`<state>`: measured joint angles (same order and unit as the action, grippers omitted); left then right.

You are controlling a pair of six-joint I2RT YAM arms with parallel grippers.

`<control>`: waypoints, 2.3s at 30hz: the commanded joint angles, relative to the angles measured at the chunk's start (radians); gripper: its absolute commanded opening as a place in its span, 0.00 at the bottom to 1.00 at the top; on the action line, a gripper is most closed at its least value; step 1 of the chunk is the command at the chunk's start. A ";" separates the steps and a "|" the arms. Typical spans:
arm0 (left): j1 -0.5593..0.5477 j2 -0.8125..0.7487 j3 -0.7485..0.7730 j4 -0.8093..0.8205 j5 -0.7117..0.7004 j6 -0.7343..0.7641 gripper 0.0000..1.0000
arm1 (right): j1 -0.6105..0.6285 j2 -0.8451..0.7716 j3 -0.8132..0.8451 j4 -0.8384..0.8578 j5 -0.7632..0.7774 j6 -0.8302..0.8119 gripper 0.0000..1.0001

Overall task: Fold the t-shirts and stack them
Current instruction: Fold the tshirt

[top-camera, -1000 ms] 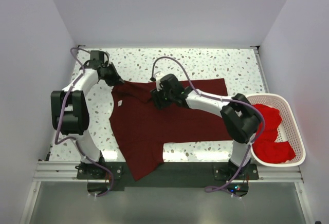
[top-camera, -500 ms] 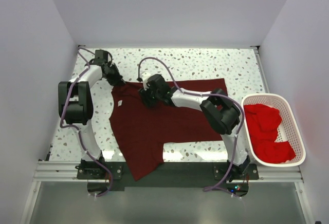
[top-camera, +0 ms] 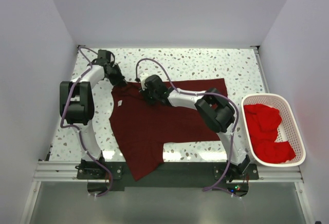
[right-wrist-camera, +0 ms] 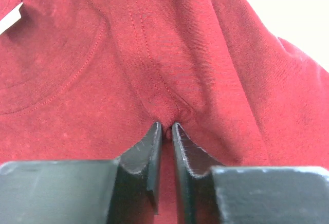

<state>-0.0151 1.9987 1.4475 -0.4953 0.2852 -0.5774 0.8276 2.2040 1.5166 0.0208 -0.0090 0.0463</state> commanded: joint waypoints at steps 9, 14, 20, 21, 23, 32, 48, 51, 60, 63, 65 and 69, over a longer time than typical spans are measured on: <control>-0.002 -0.115 -0.022 -0.032 -0.012 0.030 0.00 | 0.008 -0.134 -0.025 -0.018 0.012 -0.025 0.00; -0.002 -0.215 -0.174 0.001 0.028 0.005 0.00 | 0.010 -0.214 -0.064 -0.083 -0.055 -0.039 0.00; -0.002 -0.342 -0.361 0.006 0.037 -0.015 0.00 | 0.010 -0.280 -0.134 -0.139 -0.098 -0.082 0.00; -0.002 -0.382 -0.390 0.014 0.040 -0.028 0.00 | 0.008 -0.299 -0.154 -0.142 -0.106 -0.089 0.00; -0.002 -0.414 -0.447 0.018 0.032 -0.030 0.00 | 0.010 -0.316 -0.173 -0.151 -0.129 -0.094 0.00; -0.002 -0.475 -0.532 -0.005 -0.024 -0.015 0.00 | 0.010 -0.323 -0.205 -0.208 -0.201 -0.126 0.00; -0.005 -0.494 -0.615 0.009 -0.047 -0.021 0.00 | 0.010 -0.297 -0.176 -0.280 -0.246 -0.152 0.03; -0.005 -0.509 -0.616 0.009 -0.050 -0.025 0.03 | 0.011 -0.305 -0.170 -0.298 -0.256 -0.161 0.04; -0.013 -0.627 -0.667 -0.014 -0.047 -0.039 0.30 | 0.024 -0.299 -0.151 -0.380 -0.293 -0.187 0.18; -0.035 -0.661 -0.696 -0.023 -0.063 -0.041 0.37 | 0.027 -0.306 -0.159 -0.380 -0.290 -0.186 0.19; -0.054 -0.672 -0.719 -0.026 -0.089 -0.045 0.41 | 0.027 -0.305 -0.156 -0.390 -0.290 -0.184 0.22; -0.066 -0.675 -0.750 -0.022 -0.118 -0.045 0.42 | 0.028 -0.311 -0.161 -0.403 -0.273 -0.183 0.38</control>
<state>-0.0734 1.3441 0.7193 -0.5148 0.2062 -0.6102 0.8486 1.9263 1.3296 -0.3569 -0.2775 -0.1234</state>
